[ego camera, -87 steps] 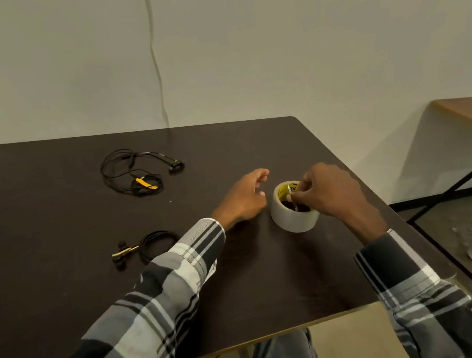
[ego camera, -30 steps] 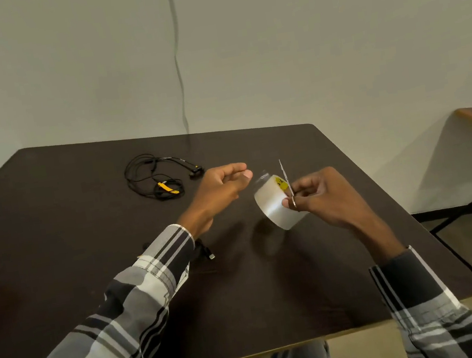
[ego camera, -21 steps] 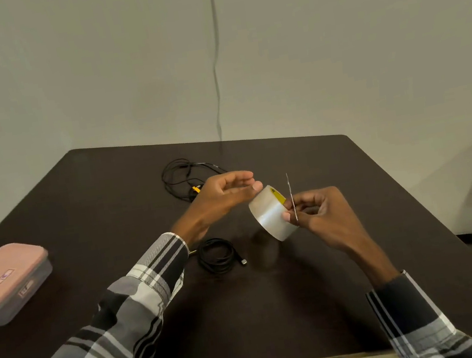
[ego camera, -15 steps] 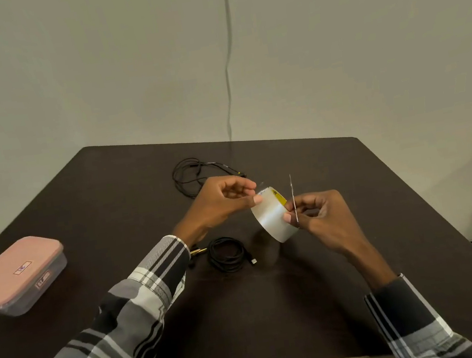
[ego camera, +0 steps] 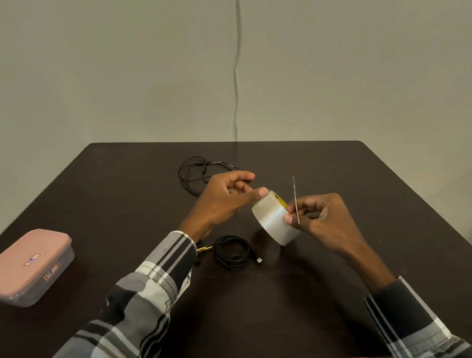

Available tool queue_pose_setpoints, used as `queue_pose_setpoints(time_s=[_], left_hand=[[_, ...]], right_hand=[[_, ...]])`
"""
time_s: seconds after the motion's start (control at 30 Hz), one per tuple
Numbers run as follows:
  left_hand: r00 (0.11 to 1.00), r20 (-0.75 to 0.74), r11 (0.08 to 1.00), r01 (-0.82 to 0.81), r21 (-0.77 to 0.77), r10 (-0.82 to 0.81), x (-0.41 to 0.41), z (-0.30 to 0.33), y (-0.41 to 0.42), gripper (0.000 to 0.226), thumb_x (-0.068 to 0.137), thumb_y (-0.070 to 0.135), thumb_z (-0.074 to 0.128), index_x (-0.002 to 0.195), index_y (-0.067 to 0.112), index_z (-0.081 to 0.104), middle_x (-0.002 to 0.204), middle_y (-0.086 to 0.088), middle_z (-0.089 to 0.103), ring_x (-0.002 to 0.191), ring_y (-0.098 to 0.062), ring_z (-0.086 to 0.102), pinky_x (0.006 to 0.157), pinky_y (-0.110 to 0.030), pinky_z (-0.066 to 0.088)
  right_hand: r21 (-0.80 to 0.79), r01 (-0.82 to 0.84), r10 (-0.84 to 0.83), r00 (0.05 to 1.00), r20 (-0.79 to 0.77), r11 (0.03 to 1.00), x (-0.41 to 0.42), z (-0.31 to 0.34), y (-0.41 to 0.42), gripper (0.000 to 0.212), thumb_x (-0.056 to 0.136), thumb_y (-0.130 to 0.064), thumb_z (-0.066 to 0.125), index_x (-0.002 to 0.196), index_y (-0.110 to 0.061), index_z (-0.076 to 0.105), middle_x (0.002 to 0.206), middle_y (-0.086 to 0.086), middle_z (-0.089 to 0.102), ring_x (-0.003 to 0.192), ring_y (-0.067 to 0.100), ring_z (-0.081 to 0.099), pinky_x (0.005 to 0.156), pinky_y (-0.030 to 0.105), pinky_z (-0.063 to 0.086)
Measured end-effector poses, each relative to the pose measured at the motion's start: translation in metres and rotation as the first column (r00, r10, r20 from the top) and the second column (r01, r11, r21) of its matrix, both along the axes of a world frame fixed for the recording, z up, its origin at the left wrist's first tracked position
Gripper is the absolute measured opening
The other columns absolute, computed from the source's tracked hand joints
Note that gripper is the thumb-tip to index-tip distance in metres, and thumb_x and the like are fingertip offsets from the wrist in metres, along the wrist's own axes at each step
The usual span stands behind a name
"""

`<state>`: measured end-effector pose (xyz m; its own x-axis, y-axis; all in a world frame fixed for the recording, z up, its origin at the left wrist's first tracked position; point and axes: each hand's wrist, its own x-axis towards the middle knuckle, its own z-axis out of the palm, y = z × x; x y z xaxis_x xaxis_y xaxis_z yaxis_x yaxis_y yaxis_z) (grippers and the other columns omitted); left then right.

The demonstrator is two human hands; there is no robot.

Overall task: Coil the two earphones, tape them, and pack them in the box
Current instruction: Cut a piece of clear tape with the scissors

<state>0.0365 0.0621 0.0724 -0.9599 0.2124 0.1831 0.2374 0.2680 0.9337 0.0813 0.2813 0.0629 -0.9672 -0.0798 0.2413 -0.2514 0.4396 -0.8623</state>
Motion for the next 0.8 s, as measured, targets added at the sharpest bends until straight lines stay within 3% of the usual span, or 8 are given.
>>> queue_pose_setpoints(time_s=[0.23,0.33,0.43,0.5,0.63,0.8], left_hand=[[0.993,-0.116,0.997,-0.028,-0.073,0.02,0.0,0.003,0.001,0.008,0.082,0.019,0.077,0.087,0.013,0.077,0.082,-0.007,0.075,0.081,-0.031,0.069,0.079,-0.045,0.057],[0.991,-0.131,0.993,-0.033,-0.117,0.018,-0.001,0.005,0.001,0.003,0.083,0.018,0.076,0.085,0.016,0.077,0.081,-0.004,0.075,0.079,-0.028,0.069,0.078,-0.041,0.057],[0.987,-0.162,0.985,-0.033,-0.172,0.005,-0.004,0.007,0.001,0.003,0.085,0.017,0.073,0.083,0.018,0.074,0.082,-0.001,0.074,0.073,-0.013,0.067,0.074,-0.032,0.056],[0.986,-0.165,0.976,-0.03,-0.216,-0.007,-0.007,0.007,0.003,0.004,0.087,0.017,0.071,0.083,0.018,0.072,0.081,0.001,0.072,0.073,-0.011,0.066,0.073,-0.032,0.056],[0.979,-0.204,0.951,-0.066,-0.304,0.003,-0.007,0.008,0.006,0.006,0.088,0.02,0.066,0.083,0.022,0.068,0.081,0.003,0.07,0.075,-0.015,0.064,0.07,-0.029,0.052],[0.96,-0.28,0.919,-0.117,-0.377,0.007,-0.005,0.016,0.011,0.006,0.088,0.017,0.065,0.084,0.018,0.068,0.07,0.012,0.062,0.061,-0.001,0.052,0.058,-0.016,0.036]], right_hand=[[0.008,-0.002,0.002,1.0,-0.001,1.0,0.0,0.001,-0.003,0.006,0.083,-0.008,0.078,0.083,-0.013,0.076,0.08,0.013,0.072,0.066,0.0,0.061,0.059,0.016,0.049],[0.034,0.008,-0.008,1.0,-0.008,0.999,0.0,0.002,-0.004,0.005,0.084,-0.009,0.076,0.083,-0.014,0.076,0.082,0.01,0.072,0.068,-0.001,0.061,0.061,0.018,0.049],[0.07,0.039,-0.037,0.999,-0.021,0.997,-0.001,0.001,-0.005,0.004,0.087,-0.013,0.074,0.083,-0.016,0.075,0.085,0.008,0.072,0.078,0.011,0.065,0.07,0.036,0.054],[0.076,0.044,-0.042,0.999,-0.025,0.996,-0.002,0.001,-0.006,0.006,0.089,-0.015,0.072,0.083,-0.018,0.074,0.084,0.009,0.073,0.08,0.022,0.066,0.073,0.043,0.056],[0.12,0.046,-0.042,0.998,-0.038,0.992,-0.002,0.0,-0.007,0.009,0.091,-0.017,0.069,0.084,-0.022,0.07,0.083,0.001,0.071,0.08,0.019,0.065,0.075,0.043,0.056],[0.159,0.085,-0.076,0.995,-0.064,0.984,0.0,0.001,-0.012,0.01,0.091,-0.018,0.069,0.083,-0.023,0.067,0.081,0.002,0.07,0.079,0.023,0.065,0.072,0.044,0.055]])
